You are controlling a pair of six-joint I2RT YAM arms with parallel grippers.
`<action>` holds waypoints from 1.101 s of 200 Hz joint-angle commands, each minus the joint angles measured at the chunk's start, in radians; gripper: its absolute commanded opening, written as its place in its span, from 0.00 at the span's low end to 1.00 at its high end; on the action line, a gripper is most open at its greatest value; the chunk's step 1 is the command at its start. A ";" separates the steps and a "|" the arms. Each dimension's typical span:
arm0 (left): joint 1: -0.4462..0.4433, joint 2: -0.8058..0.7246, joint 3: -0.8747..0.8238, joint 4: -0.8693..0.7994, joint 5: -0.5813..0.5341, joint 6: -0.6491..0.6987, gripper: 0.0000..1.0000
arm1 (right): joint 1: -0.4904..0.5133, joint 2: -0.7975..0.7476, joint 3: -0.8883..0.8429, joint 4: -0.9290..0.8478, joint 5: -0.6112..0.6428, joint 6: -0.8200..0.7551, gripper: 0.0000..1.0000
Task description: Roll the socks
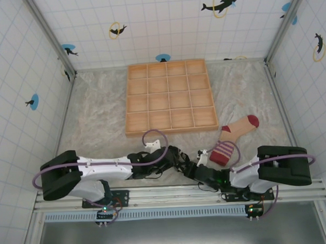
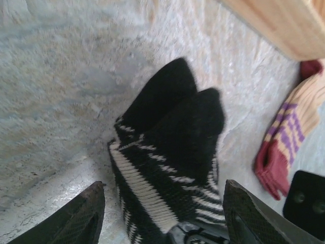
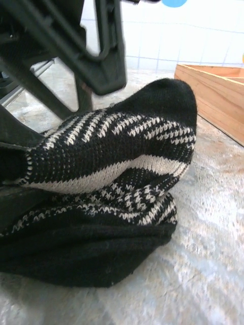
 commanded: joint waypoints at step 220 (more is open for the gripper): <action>0.014 0.200 -0.013 0.211 0.035 0.116 0.07 | -0.023 -0.339 -0.103 -0.458 0.020 -0.104 0.58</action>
